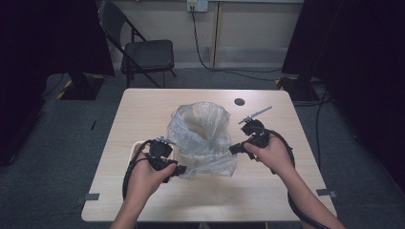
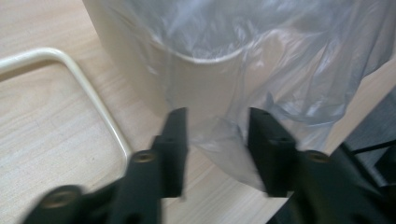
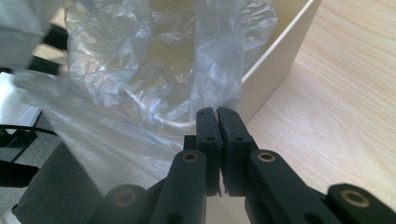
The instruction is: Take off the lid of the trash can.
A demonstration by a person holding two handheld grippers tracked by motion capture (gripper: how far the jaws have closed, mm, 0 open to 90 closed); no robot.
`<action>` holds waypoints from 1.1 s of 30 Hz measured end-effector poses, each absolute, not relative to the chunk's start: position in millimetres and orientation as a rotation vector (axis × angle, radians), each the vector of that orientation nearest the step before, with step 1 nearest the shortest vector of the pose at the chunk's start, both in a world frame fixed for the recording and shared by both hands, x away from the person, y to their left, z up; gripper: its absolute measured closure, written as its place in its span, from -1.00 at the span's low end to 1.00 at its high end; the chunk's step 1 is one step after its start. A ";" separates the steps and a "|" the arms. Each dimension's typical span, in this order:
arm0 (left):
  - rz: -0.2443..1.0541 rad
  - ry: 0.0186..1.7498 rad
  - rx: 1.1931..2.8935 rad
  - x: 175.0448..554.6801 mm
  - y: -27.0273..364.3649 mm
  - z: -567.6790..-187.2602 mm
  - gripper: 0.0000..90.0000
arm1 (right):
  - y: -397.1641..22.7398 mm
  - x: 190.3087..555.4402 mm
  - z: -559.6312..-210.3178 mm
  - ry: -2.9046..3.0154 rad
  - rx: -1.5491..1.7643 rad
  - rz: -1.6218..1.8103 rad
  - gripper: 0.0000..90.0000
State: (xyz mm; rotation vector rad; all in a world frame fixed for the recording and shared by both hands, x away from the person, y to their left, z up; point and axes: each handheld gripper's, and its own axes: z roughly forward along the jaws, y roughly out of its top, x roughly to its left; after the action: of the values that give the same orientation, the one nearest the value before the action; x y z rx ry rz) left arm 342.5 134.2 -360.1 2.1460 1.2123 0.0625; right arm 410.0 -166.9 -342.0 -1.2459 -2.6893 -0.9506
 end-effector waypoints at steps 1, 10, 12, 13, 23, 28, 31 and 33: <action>0.075 1.213 2.120 340.8 140.2 -354.9 0.08 | -166.3 409.4 -341.5 -2.692 -1.240 -0.950 0.95; 0.082 1.248 2.016 346.9 163.5 -331.6 -0.17 | -162.7 408.4 -339.0 -2.708 -1.206 -0.946 0.93; 0.087 1.253 2.004 347.8 165.5 -331.4 -0.21 | -162.3 407.9 -338.9 -2.718 -1.196 -0.943 0.93; 0.087 1.253 2.004 347.8 165.5 -331.4 -0.22 | -162.3 407.9 -338.9 -2.718 -1.196 -0.943 0.93; 0.060 1.320 2.009 360.7 143.7 -337.7 -0.45 | -153.8 405.8 -332.7 -2.769 -1.163 -0.931 0.91; 0.052 1.336 1.986 366.6 143.1 -335.1 -0.47 | -150.7 404.9 -331.5 -2.806 -1.134 -0.905 0.90; 0.071 1.375 1.974 369.8 153.2 -333.6 -0.32 | -151.4 403.5 -332.1 -2.819 -1.122 -0.889 0.90; 0.064 1.386 1.977 371.9 158.0 -338.4 -0.17 | -154.0 402.8 -332.2 -2.822 -1.121 -0.884 0.89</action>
State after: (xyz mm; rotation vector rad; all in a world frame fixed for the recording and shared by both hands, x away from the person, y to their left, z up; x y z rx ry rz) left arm 371.9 158.0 -338.4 1.9769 1.3857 0.0638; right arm 402.8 -154.0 -332.2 -1.1207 -2.8225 -0.8845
